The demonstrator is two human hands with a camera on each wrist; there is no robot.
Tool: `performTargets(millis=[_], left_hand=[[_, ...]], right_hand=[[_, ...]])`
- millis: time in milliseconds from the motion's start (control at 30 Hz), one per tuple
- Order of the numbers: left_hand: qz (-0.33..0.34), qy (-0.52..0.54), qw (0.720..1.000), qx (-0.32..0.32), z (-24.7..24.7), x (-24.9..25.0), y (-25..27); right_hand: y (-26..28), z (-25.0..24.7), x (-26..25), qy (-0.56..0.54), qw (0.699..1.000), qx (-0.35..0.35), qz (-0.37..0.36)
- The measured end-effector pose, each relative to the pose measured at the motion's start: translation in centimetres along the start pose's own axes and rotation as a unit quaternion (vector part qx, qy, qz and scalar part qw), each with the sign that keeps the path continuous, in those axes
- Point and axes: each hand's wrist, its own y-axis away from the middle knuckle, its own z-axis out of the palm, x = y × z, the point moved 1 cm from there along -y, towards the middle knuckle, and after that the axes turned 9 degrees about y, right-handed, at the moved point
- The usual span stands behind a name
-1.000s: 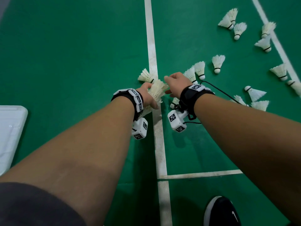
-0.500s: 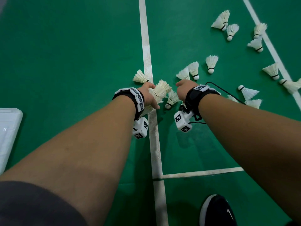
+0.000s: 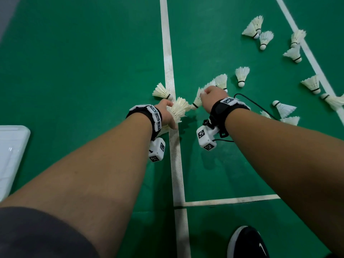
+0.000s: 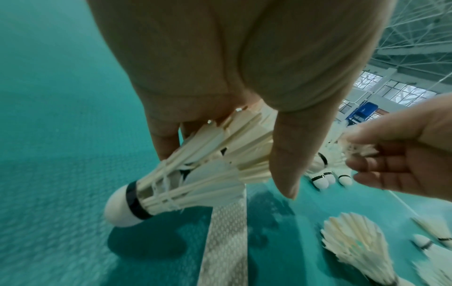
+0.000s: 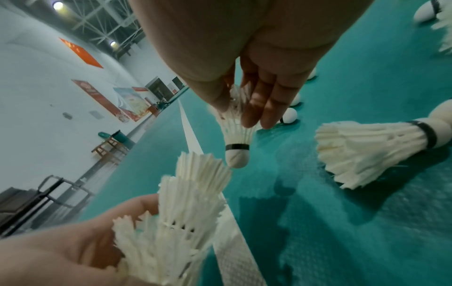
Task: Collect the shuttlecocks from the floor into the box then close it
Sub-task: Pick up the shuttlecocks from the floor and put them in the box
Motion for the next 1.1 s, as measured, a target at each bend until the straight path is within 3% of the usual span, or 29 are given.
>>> performTargets(millis=[133,300,467,600,767,1100], left_hand=[[0.009,-0.004,1.0,-0.007,0.2,-0.2,-0.1],[0.007,-0.01,1.0,-0.013,0.2,-0.2,-0.3],[0.004,-0.027,1.0,-0.016,0.1,-0.5,-0.6],[0.008,-0.034,0.999,-0.014,-0.1,-0.7,-0.7],[0.011,-0.015,1.0,-0.015,0.0,-0.5,-0.8],[0.013,0.027,0.999,-0.01,0.0,-1.1,-1.3]], right_hand=[[0.7,0.8,-0.5,-0.039,0.998,-0.034,-0.037],[1.0,1.0,-1.2,-0.03,0.998,0.009,-0.06],[1.6,0.5,-2.2,0.056,0.991,0.039,-0.114],[1.8,0.6,-2.5,0.012,0.996,0.036,-0.076],[2.0,1.4,-3.2,-0.103,0.994,-0.041,-0.006],[1.7,2.1,-3.4,-0.098,0.99,-0.1,0.001]])
